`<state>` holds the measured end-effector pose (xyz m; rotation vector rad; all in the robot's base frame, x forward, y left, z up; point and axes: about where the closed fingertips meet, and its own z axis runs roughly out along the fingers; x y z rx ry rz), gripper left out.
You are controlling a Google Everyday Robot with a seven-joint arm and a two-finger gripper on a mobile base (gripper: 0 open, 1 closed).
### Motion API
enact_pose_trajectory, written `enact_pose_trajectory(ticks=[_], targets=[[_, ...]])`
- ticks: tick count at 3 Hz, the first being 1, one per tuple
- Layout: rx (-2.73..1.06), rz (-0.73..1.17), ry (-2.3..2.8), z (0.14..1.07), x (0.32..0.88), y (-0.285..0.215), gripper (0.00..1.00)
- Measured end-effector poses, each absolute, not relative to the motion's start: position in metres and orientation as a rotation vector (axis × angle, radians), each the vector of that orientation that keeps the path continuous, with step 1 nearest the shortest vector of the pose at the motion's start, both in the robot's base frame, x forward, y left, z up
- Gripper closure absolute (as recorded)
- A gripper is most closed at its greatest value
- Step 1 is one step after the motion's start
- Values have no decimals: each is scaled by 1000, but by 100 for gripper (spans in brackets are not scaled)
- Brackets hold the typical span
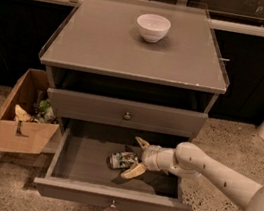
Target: Pick 7up can from middle drawer and place on counter
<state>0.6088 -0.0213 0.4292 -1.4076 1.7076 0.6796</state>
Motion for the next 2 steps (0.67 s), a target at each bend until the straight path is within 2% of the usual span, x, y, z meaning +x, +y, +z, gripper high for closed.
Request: enact_pose_trajectory(ticks=[2], targets=[[-1404,701,1733,404,613,-10,0]])
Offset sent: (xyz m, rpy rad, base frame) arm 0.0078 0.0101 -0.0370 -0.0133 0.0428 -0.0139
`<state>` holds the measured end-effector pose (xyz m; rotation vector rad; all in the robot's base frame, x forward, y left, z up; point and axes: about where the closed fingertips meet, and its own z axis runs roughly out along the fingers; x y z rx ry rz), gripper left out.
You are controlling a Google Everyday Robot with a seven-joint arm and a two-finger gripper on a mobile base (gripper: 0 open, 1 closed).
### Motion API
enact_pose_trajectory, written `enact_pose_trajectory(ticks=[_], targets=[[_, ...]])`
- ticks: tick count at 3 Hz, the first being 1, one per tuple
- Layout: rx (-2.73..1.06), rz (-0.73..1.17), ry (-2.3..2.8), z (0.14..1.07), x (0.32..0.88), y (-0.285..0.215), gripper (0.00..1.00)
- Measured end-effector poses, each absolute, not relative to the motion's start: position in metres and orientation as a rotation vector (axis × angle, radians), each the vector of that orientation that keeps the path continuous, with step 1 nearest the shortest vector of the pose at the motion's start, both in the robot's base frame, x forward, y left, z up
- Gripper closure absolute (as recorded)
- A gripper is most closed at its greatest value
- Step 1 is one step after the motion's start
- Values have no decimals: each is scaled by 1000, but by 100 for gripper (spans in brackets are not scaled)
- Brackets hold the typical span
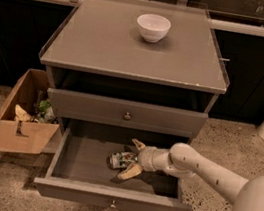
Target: Pick 7up can from middle drawer and place on counter
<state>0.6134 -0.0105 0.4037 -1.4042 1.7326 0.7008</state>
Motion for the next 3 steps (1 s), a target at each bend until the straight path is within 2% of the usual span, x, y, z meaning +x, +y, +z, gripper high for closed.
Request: enact_pose_trajectory(ticks=[2,3], targets=[[-1467,705,1815,367,615,-2,0],[-1468,706,1816,367,615,-1,18]])
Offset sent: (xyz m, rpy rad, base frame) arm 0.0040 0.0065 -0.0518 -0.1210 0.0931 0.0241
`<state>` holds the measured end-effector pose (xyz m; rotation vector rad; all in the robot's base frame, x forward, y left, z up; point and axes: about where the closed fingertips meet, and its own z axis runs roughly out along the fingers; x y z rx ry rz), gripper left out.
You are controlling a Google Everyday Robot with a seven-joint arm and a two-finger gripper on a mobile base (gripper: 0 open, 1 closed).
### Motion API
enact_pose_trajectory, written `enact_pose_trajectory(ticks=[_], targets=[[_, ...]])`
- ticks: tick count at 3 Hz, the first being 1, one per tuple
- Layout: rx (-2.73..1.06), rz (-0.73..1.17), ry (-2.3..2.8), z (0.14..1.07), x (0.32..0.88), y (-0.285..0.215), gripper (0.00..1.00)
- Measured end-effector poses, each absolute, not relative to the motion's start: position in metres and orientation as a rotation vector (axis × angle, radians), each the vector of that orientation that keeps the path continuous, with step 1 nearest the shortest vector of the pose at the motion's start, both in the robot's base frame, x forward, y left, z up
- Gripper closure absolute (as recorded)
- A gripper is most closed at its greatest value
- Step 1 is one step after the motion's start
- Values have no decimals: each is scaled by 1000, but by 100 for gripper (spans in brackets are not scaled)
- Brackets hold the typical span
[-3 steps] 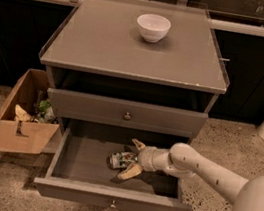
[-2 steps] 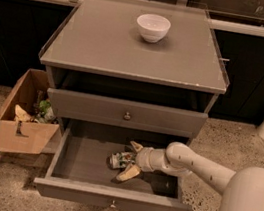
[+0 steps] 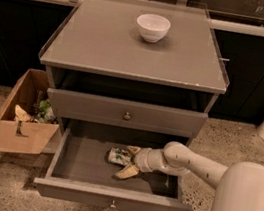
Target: Pick 7up can from middle drawer and place on counter
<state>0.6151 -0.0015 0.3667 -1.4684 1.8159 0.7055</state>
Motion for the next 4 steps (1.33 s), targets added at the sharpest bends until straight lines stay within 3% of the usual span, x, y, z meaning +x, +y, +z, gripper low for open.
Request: enact_pose_trajectory(ticks=[1,2,3,4], targets=[[-1468,706,1816,367,615,-1,41],[-1469,706,1816,367,615,-1,73],[-1469,706,1816,367,615,-1,97],[-1465,704,1811,369,614,-1,100]])
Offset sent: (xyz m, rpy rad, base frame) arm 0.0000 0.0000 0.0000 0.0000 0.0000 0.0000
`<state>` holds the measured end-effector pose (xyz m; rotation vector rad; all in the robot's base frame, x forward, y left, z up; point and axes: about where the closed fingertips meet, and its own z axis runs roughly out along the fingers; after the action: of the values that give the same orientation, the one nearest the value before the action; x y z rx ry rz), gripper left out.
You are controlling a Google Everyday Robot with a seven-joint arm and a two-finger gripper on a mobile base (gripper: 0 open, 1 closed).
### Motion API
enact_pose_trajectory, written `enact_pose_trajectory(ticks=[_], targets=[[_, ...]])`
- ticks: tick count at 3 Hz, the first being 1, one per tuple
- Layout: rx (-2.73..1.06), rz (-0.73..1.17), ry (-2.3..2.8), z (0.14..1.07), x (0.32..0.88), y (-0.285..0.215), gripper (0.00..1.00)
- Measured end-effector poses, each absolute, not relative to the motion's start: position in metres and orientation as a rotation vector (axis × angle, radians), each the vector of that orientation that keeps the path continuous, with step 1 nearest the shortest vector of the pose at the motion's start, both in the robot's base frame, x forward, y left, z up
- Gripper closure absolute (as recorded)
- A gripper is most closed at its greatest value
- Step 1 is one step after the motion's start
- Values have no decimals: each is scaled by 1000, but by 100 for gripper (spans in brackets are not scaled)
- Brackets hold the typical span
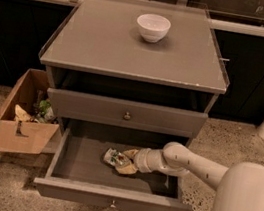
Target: Pick 7up can from middle drawer and place on counter
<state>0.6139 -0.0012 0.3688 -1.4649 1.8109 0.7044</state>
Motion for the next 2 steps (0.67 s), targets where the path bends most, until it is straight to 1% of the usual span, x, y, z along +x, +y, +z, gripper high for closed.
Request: enact_pose_trajectory(ticks=[1,2], targets=[[-1443,696,1780,382,607,0,100],[-1374,632,1748,410,594,-9,100]])
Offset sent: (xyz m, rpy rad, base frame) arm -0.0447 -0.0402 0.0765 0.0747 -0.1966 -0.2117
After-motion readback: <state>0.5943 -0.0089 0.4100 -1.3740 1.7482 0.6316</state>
